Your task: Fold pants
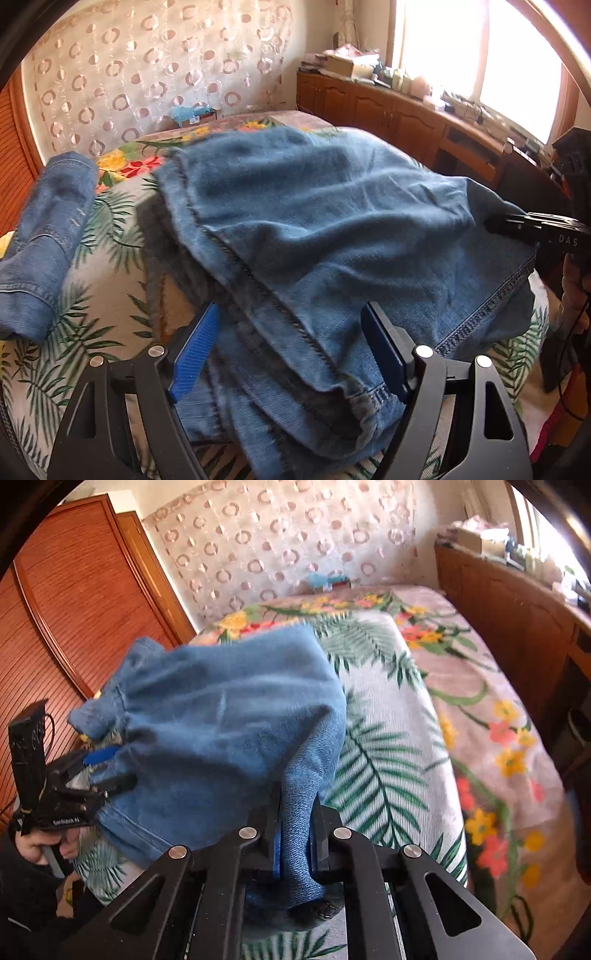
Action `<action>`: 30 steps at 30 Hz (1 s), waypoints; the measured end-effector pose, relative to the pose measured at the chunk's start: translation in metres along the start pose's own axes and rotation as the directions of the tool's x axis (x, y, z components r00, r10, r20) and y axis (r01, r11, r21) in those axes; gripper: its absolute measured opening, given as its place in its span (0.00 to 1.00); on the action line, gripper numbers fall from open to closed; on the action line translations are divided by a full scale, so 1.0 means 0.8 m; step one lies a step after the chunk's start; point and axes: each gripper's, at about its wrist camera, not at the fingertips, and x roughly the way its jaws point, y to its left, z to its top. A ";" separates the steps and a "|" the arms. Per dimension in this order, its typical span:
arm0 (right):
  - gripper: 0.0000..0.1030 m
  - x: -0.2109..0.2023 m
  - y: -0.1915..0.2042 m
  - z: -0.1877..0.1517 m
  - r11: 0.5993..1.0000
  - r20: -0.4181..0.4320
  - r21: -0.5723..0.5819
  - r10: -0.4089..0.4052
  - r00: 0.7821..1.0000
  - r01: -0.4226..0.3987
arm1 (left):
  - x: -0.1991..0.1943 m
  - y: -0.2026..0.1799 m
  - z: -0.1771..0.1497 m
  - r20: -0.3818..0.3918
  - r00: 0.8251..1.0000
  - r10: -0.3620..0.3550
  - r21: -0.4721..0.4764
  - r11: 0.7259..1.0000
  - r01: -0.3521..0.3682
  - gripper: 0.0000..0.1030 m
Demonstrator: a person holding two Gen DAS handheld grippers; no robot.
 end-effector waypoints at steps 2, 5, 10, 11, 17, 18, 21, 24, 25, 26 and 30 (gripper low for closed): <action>0.09 -0.012 0.013 0.011 1.000 0.034 -0.020 -0.005 0.999 0.006 | -0.016 0.011 0.001 0.026 1.000 0.007 -0.017 1.000 -0.007 0.77; 0.09 -0.025 0.041 0.029 0.998 0.082 -0.063 -0.002 0.997 0.007 | -0.044 0.036 0.000 0.066 0.997 0.034 -0.051 0.998 -0.031 0.77; 0.08 -0.033 0.099 0.057 0.990 0.129 -0.137 0.049 0.990 -0.032 | -0.090 0.079 -0.010 0.118 0.989 0.093 -0.096 0.992 -0.082 0.77; 0.08 -0.033 0.113 0.060 0.988 0.137 -0.152 0.060 0.989 -0.039 | -0.096 0.084 -0.012 0.124 0.987 0.103 -0.102 0.991 -0.090 0.77; 0.08 -0.007 0.200 0.063 0.958 0.120 -0.261 0.151 0.981 -0.116 | -0.135 0.133 -0.029 0.150 0.975 0.164 -0.161 0.977 -0.140 0.77; 0.08 0.000 0.216 0.061 0.951 0.108 -0.280 0.163 0.981 -0.128 | -0.143 0.142 -0.035 0.154 0.972 0.175 -0.176 0.973 -0.147 0.77; 0.08 0.021 0.252 0.049 0.931 0.063 -0.324 0.198 0.978 -0.167 | -0.154 0.159 -0.044 0.159 0.968 0.196 -0.201 0.966 -0.162 0.77; 0.08 0.050 0.285 0.029 0.914 0.001 -0.353 0.214 0.977 -0.200 | -0.165 0.173 -0.051 0.162 0.964 0.212 -0.225 0.959 -0.173 0.77; 0.08 0.058 0.291 0.022 0.910 -0.020 -0.357 0.217 0.976 -0.209 | -0.167 0.175 -0.053 0.162 0.963 0.216 -0.227 0.958 -0.176 0.77; 0.08 0.067 0.299 0.015 0.906 -0.043 -0.364 0.218 0.975 -0.218 | -0.169 0.180 -0.054 0.165 0.962 0.220 -0.231 0.956 -0.179 0.77; 0.08 0.094 0.321 -0.022 0.887 -0.123 -0.400 0.198 0.972 -0.231 | -0.174 0.187 -0.057 0.169 0.959 0.225 -0.238 0.954 -0.182 0.77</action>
